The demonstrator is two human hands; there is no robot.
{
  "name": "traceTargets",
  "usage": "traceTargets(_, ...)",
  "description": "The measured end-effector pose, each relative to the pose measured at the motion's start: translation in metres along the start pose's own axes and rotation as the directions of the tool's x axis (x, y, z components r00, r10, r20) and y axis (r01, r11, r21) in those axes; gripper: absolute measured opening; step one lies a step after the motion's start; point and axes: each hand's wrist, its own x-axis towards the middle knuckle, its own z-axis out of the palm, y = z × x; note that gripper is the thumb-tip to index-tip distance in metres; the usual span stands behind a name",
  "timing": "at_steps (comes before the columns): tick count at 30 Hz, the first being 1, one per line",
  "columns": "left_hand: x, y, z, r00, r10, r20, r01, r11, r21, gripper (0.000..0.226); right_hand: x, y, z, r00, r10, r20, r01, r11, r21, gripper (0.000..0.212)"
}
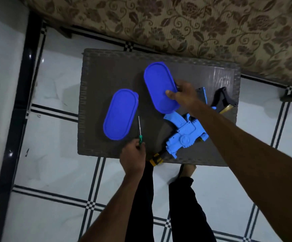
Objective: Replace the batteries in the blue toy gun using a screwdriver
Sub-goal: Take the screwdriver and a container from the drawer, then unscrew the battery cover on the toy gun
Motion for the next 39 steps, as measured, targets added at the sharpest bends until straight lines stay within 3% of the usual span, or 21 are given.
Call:
traceTargets(5,-0.002,0.005,0.015,0.999,-0.039,-0.025,0.036,0.995,-0.098,0.017,0.011,-0.002,-0.005,0.998,-0.060,0.025,0.060,0.998,-0.008,0.040)
traceTargets(15,0.003,0.003,0.022,0.995,-0.018,-0.094,0.008,0.994,-0.110,0.022,0.017,0.011,-0.013,0.990,-0.132,-0.041,0.122,0.976,-0.180,0.050)
traceTargets(18,0.003,0.002,0.020,0.993,-0.014,-0.114,0.000,0.992,-0.124,0.026,0.004,0.011,-0.018,0.976,-0.125,-0.177,0.100,0.985,-0.142,0.049)
traceTargets(23,-0.011,0.001,0.017,0.987,0.022,-0.161,-0.046,0.988,-0.148,0.018,-0.060,0.038,-0.040,0.887,-0.189,-0.422,0.165,0.982,-0.093,0.026)
traceTargets(27,-0.040,0.012,0.022,0.982,0.069,-0.177,-0.099,0.981,-0.169,0.014,-0.111,0.086,-0.067,0.848,-0.065,-0.526,0.059,0.998,-0.029,0.019)
traceTargets(33,-0.100,0.046,0.042,0.985,0.119,-0.128,-0.140,0.975,-0.171,0.014,-0.163,0.153,-0.120,0.862,0.011,-0.506,-0.083,0.989,-0.120,0.020)
traceTargets(39,-0.156,0.102,0.028,0.980,0.133,-0.145,-0.157,0.973,-0.169,0.005,-0.177,0.124,-0.170,0.943,-0.051,-0.330,-0.032,0.970,-0.240,0.013)
